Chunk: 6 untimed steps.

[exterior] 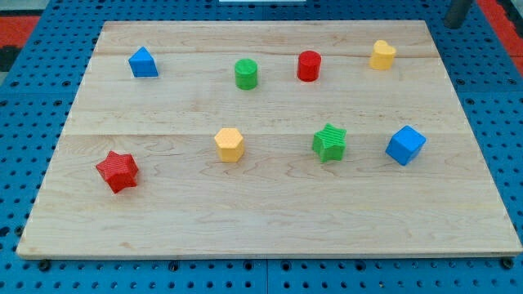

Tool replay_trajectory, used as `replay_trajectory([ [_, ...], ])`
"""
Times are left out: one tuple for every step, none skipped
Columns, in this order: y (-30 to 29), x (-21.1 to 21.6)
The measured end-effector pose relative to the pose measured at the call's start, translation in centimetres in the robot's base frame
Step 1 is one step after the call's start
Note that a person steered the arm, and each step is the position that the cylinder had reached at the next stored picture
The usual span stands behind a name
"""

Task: Point at the red circle

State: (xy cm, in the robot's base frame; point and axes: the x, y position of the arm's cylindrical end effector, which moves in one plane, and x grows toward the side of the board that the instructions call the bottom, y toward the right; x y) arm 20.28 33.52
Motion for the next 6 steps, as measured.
replay_trajectory([
  [0.0, 0.0],
  [0.0, -0.1],
  [-0.4, 1.2],
  [-4.3, 7.3],
  [-9.7, 10.3],
  [-15.1, 13.2],
])
